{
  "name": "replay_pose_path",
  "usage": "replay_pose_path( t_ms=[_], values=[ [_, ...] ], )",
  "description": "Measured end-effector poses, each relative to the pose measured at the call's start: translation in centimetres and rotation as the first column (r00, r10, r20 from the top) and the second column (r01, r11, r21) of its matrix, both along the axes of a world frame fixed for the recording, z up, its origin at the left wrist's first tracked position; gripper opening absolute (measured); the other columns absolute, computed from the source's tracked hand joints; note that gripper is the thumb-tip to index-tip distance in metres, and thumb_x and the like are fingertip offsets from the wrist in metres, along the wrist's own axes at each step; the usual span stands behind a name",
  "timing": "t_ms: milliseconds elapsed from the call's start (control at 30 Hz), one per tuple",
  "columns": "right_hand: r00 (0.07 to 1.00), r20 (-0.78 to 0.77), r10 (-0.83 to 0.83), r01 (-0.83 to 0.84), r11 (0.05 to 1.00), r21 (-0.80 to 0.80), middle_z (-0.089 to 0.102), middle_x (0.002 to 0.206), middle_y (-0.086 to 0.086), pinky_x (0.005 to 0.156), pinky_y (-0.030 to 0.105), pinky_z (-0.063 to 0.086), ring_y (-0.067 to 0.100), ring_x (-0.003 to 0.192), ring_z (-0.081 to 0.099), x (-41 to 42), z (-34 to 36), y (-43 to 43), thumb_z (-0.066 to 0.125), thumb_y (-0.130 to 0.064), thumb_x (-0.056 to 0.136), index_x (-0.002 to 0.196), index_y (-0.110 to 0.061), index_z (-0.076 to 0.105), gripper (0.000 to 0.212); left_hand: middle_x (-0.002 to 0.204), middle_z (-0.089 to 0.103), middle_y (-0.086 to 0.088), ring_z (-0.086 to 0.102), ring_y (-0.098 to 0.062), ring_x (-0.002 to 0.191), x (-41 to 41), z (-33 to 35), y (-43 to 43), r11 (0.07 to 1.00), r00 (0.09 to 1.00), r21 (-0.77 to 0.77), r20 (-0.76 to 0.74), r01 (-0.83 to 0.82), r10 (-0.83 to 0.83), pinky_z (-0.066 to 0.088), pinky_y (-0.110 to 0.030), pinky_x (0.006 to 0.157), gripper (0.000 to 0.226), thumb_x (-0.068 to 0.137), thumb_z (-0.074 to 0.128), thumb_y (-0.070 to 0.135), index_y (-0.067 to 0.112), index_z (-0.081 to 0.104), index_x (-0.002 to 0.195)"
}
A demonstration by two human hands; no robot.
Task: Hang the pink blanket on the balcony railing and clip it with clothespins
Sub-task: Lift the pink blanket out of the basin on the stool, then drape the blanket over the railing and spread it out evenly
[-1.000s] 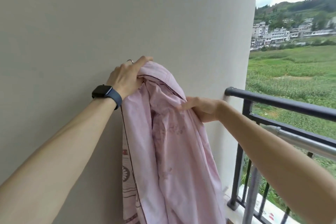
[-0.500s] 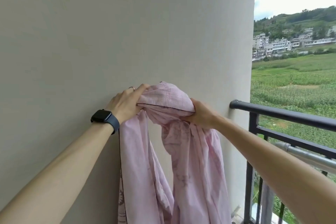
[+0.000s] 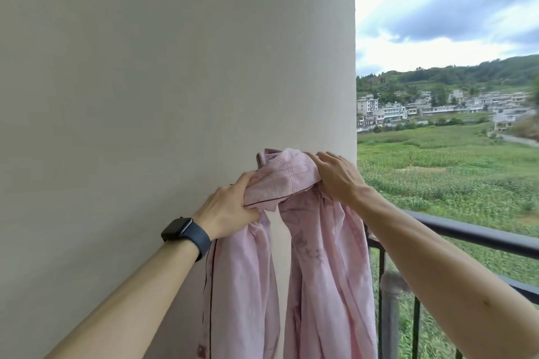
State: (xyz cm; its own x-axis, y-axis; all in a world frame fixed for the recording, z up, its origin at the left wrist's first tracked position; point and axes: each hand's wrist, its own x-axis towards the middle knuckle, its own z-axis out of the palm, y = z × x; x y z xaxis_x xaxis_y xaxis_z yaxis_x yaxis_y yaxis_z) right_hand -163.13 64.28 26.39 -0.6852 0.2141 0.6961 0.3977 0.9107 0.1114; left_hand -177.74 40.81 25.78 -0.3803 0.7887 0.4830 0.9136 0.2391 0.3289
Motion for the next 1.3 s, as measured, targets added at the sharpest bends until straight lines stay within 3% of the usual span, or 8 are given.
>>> replay_pose_path(
  t_ms=[367, 500, 633, 767, 867, 1033, 1200, 1300],
  values=[
    [0.985, -0.151, -0.082, 0.067, 0.992, -0.104, 0.066, 0.12, 0.013, 0.082, 0.048, 0.057, 0.035, 0.101, 0.065, 19.2, 0.7, 3.3, 0.063, 0.005, 0.085, 0.145, -0.012, 0.044, 0.066, 0.1, 0.066, 0.004, 0.063, -0.025, 0.089, 17.3, 2.0, 5.3, 0.989, 0.99, 0.051, -0.029, 0.14, -0.139, 0.049, -0.033, 0.073, 0.073, 0.067, 0.064, 0.051, 0.043, 0.034, 0.133],
    [0.981, -0.189, -0.039, 0.006, 0.985, -0.173, 0.068, 0.112, 0.013, 0.06, 0.038, 0.05, 0.035, 0.088, 0.064, 24.6, -1.7, 1.7, 0.059, 0.007, 0.077, 0.143, -0.019, 0.046, 0.072, 0.101, 0.065, 0.008, 0.061, -0.022, 0.088, 23.6, -0.1, 3.3, 0.988, 0.989, 0.061, 0.04, 0.14, -0.143, 0.046, -0.031, 0.071, 0.074, 0.062, 0.06, 0.058, 0.044, 0.035, 0.129],
    [0.986, -0.167, -0.006, -0.037, 0.967, -0.25, 0.071, 0.105, 0.014, 0.06, 0.034, 0.046, 0.034, 0.086, 0.065, 28.4, -2.1, 1.0, 0.057, 0.005, 0.077, 0.141, -0.021, 0.046, 0.07, 0.097, 0.064, 0.012, 0.062, -0.018, 0.087, 29.0, -0.5, 1.7, 0.993, 0.989, 0.063, 0.108, 0.097, -0.104, 0.05, -0.032, 0.072, 0.066, 0.061, 0.063, 0.056, 0.045, 0.038, 0.121],
    [0.985, 0.171, 0.028, 0.061, 0.869, -0.49, 0.071, 0.113, 0.009, 0.074, 0.033, 0.05, 0.03, 0.096, 0.064, 31.7, -3.4, -0.6, 0.062, -0.011, 0.086, 0.141, -0.026, 0.046, 0.06, 0.091, 0.063, 0.013, 0.063, -0.017, 0.083, 33.5, -4.5, 1.3, 0.999, 0.985, 0.005, 0.167, 0.04, -0.04, 0.055, -0.04, 0.073, 0.057, 0.064, 0.064, 0.058, 0.043, 0.035, 0.11],
    [0.851, 0.523, 0.051, 0.268, 0.813, -0.517, 0.065, 0.127, 0.001, 0.075, 0.028, 0.045, 0.02, 0.099, 0.056, 34.9, -5.0, -1.9, 0.063, -0.021, 0.087, 0.133, -0.032, 0.054, 0.048, 0.13, 0.05, 0.011, 0.053, -0.014, 0.113, 35.5, -9.0, 1.1, 0.974, 0.955, -0.179, 0.284, 0.14, -0.085, 0.047, -0.038, 0.097, 0.096, 0.056, 0.069, 0.079, 0.045, 0.026, 0.135],
    [0.985, 0.163, -0.046, 0.137, 0.785, -0.604, 0.07, 0.121, -0.001, 0.065, 0.025, 0.048, 0.016, 0.09, 0.058, 39.0, -7.3, -5.3, 0.059, -0.007, 0.078, 0.126, -0.041, 0.062, 0.059, 0.14, 0.049, 0.008, 0.051, -0.011, 0.125, 34.5, -10.1, 1.1, 0.97, 0.678, 0.054, 0.705, 0.238, -0.205, 0.044, -0.043, 0.105, 0.075, 0.064, 0.07, 0.078, 0.049, 0.045, 0.128],
    [0.983, -0.178, -0.053, -0.052, 0.841, -0.538, 0.071, 0.114, -0.017, 0.078, 0.025, 0.051, 0.008, 0.096, 0.064, 40.6, -8.3, -9.0, 0.066, -0.004, 0.073, 0.109, -0.041, 0.073, 0.052, 0.115, 0.063, 0.007, 0.063, -0.007, 0.103, 33.9, -10.9, 2.1, 0.991, 0.714, 0.071, 0.688, 0.11, -0.129, 0.054, -0.032, 0.086, 0.065, 0.075, 0.071, 0.061, 0.037, 0.044, 0.128],
    [0.942, -0.325, -0.084, -0.057, 0.914, -0.401, 0.072, 0.116, -0.011, 0.093, 0.038, 0.049, 0.02, 0.111, 0.061, 41.1, -9.6, -11.1, 0.06, -0.013, 0.08, 0.106, -0.032, 0.075, 0.036, 0.104, 0.065, 0.014, 0.062, 0.0, 0.093, 33.6, -11.7, 2.9, 0.994, 0.781, 0.085, 0.615, 0.071, -0.109, 0.054, -0.026, 0.079, 0.052, 0.081, 0.071, 0.052, 0.031, 0.053, 0.125]
  ],
)
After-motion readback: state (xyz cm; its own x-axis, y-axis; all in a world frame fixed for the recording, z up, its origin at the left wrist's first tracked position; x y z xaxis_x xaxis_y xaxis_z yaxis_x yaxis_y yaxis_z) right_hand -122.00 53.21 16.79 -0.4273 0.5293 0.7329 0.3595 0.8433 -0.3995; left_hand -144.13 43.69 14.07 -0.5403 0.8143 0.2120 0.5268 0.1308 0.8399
